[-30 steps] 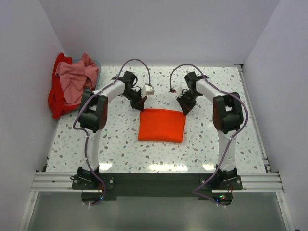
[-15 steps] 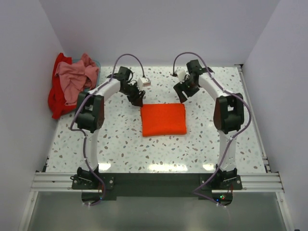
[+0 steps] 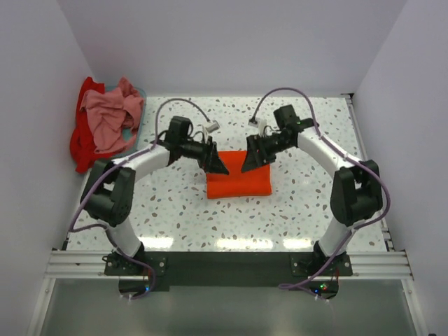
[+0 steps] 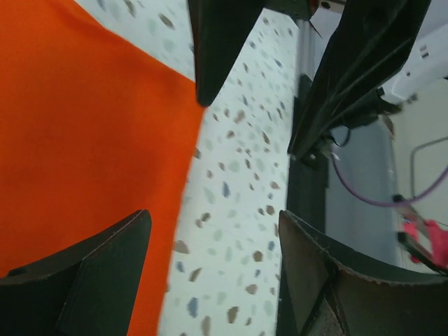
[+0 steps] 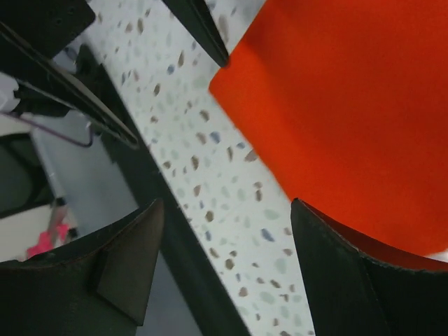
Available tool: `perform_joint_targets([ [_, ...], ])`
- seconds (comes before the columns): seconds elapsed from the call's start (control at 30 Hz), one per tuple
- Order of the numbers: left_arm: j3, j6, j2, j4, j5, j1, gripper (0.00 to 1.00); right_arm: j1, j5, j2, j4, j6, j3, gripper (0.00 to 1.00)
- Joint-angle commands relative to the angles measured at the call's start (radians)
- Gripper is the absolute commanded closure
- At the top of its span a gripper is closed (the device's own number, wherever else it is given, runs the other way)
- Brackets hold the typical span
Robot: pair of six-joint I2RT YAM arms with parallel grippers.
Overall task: Fold and stack the t-shirts
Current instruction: Fold the tshirt, then neatly place the folded tshirt to the corner
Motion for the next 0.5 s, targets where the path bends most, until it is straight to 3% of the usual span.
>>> perform_joint_targets([
  [0.0,-0.109,-0.263,0.060,0.250,0.106,-0.097,0.22,0.057,-0.187,0.051,-0.036,0.019,-0.125,0.25],
  [0.13,-0.176,-0.387,0.187,0.345,0.095,-0.102,0.24,0.040,-0.153,0.189,-0.010,-0.018,-0.189,0.28],
  [0.23,-0.193,-0.399,0.284,0.357,0.104,-0.084,0.25,-0.013,-0.139,0.281,0.004,-0.032,-0.206,0.31],
  [0.47,-0.198,-0.300,0.370,0.224,0.078,0.011,0.28,-0.153,-0.098,0.352,-0.063,-0.135,-0.237,0.35],
])
